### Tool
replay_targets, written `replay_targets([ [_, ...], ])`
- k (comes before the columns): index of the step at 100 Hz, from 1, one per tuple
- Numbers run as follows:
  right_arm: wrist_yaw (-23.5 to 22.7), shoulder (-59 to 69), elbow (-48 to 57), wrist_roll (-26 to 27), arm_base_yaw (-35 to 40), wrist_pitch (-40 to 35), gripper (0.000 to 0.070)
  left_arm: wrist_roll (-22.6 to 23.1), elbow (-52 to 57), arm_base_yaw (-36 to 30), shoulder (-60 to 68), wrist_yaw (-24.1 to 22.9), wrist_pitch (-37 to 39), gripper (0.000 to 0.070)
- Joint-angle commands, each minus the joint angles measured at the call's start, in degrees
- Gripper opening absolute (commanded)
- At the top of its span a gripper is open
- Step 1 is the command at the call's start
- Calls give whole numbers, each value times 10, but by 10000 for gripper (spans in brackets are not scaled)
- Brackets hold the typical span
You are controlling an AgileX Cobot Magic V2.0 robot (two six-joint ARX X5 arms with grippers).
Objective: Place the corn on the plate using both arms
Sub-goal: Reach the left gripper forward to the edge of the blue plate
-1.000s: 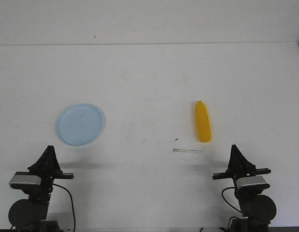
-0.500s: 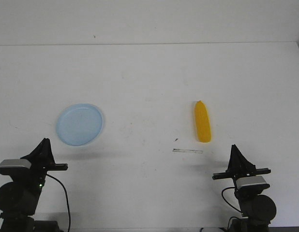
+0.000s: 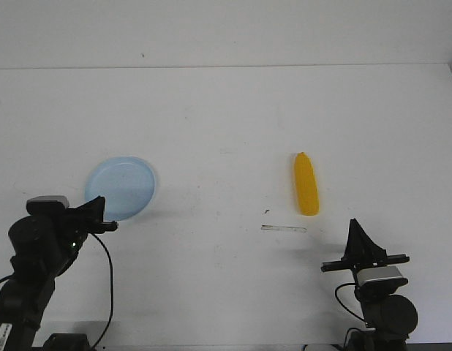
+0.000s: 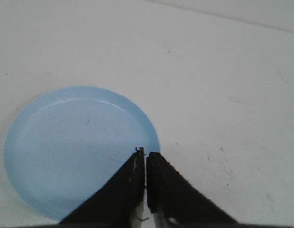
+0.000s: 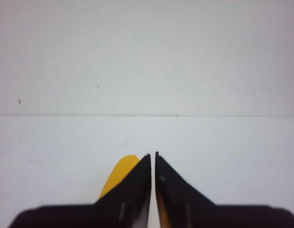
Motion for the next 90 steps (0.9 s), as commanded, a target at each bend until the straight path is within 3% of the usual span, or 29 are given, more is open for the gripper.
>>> replay_targets([
  [1, 0, 1, -1, 0, 0, 6, 15, -4, 36, -1, 29, 1, -16, 1],
  [32, 0, 1, -1, 0, 0, 6, 15, 0, 208, 0, 176, 1, -182, 1],
  [64, 0, 1, -1, 0, 0, 6, 15, 92, 305, 77, 302, -1, -260, 1],
  [90, 0, 1, -1, 0, 0, 6, 15, 93, 323, 139, 391, 2, -277, 1],
])
